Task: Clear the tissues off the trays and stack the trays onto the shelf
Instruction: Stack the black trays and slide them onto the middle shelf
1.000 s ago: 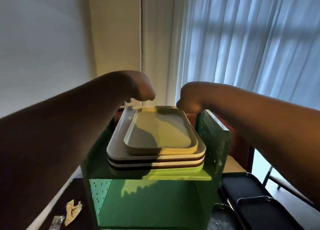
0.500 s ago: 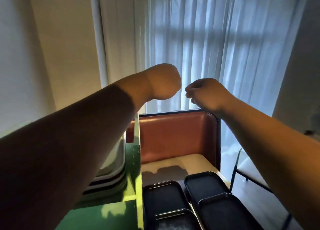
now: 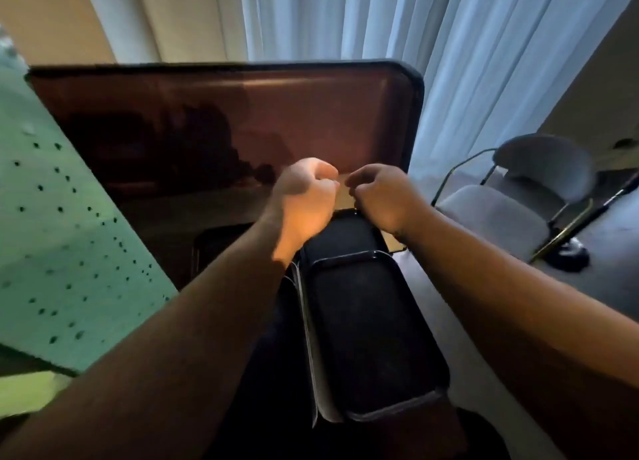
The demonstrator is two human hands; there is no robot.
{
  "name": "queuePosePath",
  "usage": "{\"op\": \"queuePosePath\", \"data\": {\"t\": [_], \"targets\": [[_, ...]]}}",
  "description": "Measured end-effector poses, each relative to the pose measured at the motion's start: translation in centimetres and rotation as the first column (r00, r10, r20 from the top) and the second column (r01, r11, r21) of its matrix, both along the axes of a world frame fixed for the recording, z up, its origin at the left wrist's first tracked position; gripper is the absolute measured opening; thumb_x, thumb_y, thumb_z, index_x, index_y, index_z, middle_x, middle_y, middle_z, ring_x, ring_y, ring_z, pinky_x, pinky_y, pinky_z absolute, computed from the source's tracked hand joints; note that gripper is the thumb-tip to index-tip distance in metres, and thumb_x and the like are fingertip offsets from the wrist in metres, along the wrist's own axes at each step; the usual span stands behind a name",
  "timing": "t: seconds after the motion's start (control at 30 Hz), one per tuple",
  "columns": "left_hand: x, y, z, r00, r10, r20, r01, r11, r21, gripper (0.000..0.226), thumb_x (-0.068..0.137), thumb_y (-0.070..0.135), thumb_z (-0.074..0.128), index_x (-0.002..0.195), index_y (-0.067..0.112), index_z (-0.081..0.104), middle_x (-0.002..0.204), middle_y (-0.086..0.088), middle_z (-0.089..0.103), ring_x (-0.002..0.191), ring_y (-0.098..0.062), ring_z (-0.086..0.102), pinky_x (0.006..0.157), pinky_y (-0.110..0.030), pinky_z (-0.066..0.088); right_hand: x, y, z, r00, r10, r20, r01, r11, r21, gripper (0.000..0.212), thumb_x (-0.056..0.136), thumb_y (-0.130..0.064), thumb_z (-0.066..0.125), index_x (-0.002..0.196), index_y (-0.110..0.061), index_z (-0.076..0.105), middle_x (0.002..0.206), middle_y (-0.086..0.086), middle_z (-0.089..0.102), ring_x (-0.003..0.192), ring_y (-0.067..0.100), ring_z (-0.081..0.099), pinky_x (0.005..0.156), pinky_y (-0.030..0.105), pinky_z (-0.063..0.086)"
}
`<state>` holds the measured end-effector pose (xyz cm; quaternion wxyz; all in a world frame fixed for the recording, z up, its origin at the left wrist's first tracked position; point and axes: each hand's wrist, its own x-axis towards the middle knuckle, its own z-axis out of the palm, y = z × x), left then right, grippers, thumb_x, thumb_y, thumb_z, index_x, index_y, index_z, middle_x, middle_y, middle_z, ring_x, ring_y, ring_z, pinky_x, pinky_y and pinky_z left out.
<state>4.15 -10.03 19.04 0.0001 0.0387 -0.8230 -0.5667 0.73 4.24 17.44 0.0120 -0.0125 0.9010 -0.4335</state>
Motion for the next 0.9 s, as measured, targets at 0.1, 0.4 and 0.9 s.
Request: {"op": "queuePosePath", "data": {"t": [0.1,0.4,0.9], "targets": [[0.6,1.3,-8.2,0.983,0.053,0.175,-0.055,0.998,0.009,0.014,0.080,0.016,0.051,0.089,0.020,0.061,0.101,-0.015,0.073,0.085,-0.030,0.070,0.077,-0.041,0.060,-0.2,2.1,-7.5,0.990,-0.006,0.141,0.005,1.000,0.009,0.034,0.087,0.000,0.054,0.109,-0.016,0.075,0.096,0.001,0.070,0.088,0.019,0.065,0.070,0.026,0.046],[3.3,3.2,-22.2,0.767,0.089,0.635,0.085,0.967,-0.238,0.060,0.087,0.021,0.057,0.146,0.014,0.046,0.124,-0.008,0.064,0.096,-0.022,0.064,0.080,-0.028,0.049,2.1,10.9,-23.5,0.858,-0.349,0.377,0.273,0.931,0.242,0.056,0.090,-0.021,0.054,0.145,-0.032,0.057,0.144,0.008,0.057,0.133,0.034,0.050,0.095,0.038,0.050],[2.2,4.4,-25.7,0.721,0.330,0.609,-0.165,0.936,-0.312,0.051,0.087,0.031,0.057,0.135,0.013,0.055,0.135,-0.009,0.059,0.104,-0.022,0.060,0.081,-0.033,0.048,2.8,15.1,-29.4,0.836,-0.404,0.372,0.416,0.908,0.053,0.037,0.094,-0.015,0.048,0.125,-0.022,0.067,0.123,0.005,0.067,0.102,0.022,0.066,0.095,0.042,0.057]]}}
